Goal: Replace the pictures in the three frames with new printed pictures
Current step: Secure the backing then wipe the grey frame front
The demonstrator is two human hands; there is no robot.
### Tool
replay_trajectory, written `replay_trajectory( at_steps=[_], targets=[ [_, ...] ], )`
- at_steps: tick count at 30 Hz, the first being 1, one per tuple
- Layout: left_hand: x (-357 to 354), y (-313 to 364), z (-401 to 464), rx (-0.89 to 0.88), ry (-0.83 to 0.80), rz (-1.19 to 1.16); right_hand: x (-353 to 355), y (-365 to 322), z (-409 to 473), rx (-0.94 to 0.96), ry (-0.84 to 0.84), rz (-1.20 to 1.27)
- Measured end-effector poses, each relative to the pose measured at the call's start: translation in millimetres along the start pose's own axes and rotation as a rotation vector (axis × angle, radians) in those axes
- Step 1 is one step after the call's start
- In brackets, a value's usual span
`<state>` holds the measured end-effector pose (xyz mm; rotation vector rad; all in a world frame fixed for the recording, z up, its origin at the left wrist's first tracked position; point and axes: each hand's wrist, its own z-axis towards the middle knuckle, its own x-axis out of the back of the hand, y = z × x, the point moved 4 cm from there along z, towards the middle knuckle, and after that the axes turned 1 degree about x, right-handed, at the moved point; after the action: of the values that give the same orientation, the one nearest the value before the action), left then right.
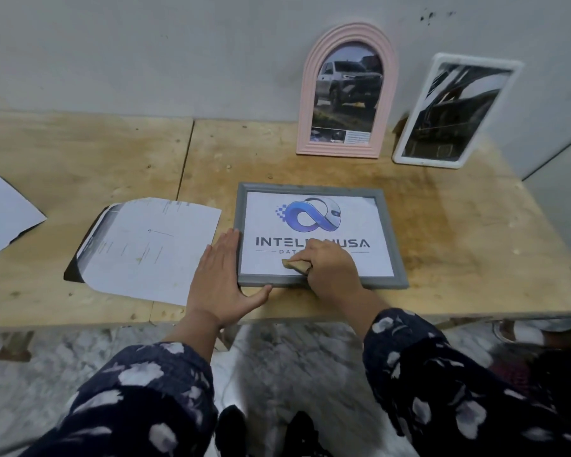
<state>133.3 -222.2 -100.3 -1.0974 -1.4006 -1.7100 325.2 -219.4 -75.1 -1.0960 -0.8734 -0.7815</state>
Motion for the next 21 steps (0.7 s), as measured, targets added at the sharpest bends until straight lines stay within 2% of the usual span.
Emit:
replay_trajectory(
  at_steps=[2,3,6,10,12,15,21],
  targets=[
    [-0.6,-1.4,-0.5,0.004,-0.015,-0.018,2.6,5.4,4.3,-0.139,-0.281,0.073],
    [-0.3,-1.2,-0.9,-0.006,-0.024,-0.023,8.5,8.3,5.6,-0.210,-0.349,0.134],
    [2.9,-1.0,2.9,-0.045,-0.051,-0.034,33.5,22.8,13.2,-0.416,-0.282,0.295],
    [6.0,11.0,2.1,-0.074,-0.010,0.048,50.6,47.2,30.2,-0.517,-0.135,0.361],
    [2.4,33.2,-0.8,-0.126,0.034,0.115,54.8,58.1,43.2,-0.522,-0.083,0.294],
    [-19.7,70.4,-3.7,-0.178,0.016,0.187,54.2,65.7,61.2,-0.500,-0.104,0.181],
    [-48.2,89.1,-3.9,-0.194,0.005,0.258,44.5,69.4,97.6,-0.262,-0.115,-0.117]
  ],
)
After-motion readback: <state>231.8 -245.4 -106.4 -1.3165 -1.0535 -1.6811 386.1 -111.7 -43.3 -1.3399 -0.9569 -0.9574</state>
